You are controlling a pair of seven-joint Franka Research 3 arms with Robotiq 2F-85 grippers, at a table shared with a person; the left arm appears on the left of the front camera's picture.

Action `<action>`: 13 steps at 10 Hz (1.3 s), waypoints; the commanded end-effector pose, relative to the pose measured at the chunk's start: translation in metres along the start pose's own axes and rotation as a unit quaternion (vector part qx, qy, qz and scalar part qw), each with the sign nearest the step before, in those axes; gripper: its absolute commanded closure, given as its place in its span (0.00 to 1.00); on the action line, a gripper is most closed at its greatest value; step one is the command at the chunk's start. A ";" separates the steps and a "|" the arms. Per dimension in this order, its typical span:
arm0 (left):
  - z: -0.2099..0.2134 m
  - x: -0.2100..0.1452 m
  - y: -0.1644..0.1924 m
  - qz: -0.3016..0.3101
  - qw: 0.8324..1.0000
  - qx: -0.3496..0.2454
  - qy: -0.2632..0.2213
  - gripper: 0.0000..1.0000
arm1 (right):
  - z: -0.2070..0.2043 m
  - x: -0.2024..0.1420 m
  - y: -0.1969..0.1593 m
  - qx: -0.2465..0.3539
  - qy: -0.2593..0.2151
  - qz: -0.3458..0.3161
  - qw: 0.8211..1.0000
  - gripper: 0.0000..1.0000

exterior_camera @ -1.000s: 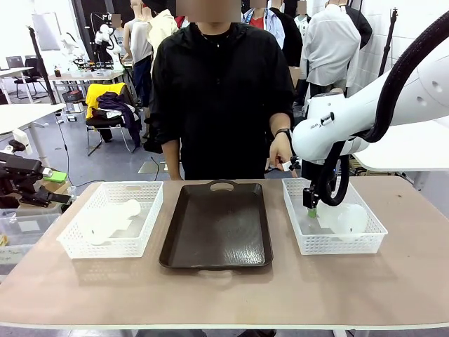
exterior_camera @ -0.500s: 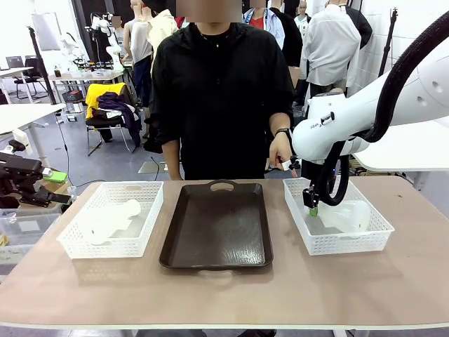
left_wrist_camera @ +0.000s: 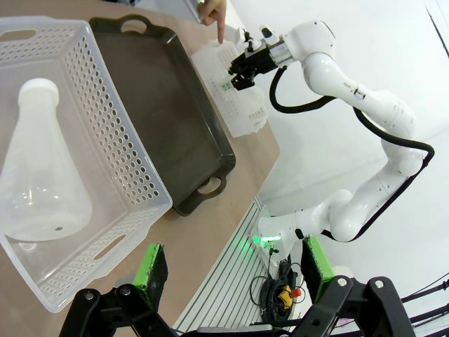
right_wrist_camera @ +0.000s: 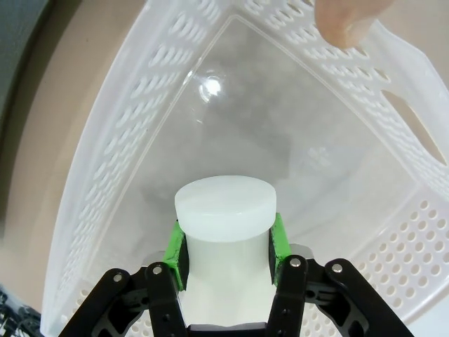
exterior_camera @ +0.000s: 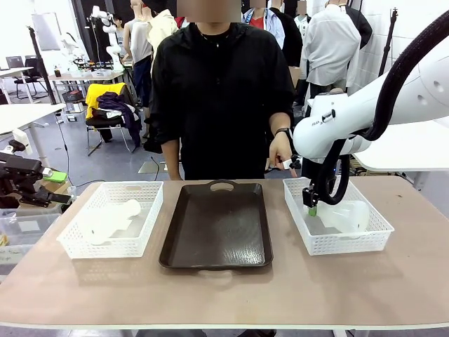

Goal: Prepare the laboratory tools.
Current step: Pick up the Big flask that the person points to, then while moving the picked Big flask to the Handle tray indicated by the person, stop as directed by the person.

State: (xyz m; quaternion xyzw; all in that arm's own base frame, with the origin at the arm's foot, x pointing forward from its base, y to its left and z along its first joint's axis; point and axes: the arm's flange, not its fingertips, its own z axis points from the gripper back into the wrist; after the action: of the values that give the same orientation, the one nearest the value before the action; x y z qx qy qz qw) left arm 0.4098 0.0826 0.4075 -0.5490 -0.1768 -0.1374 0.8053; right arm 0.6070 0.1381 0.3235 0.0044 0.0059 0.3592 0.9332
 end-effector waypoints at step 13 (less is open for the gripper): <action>0.002 0.000 -0.001 -0.001 1.000 0.001 -0.001 0.00 | 0.000 0.000 0.000 0.000 0.000 0.000 1.000 1.00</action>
State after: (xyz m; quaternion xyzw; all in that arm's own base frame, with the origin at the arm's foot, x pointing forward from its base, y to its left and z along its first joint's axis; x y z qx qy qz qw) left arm 0.4098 0.0826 0.4075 -0.5490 -0.1769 -0.1374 0.8053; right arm 0.6063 0.1361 0.3229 0.0158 0.0080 0.3644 0.9311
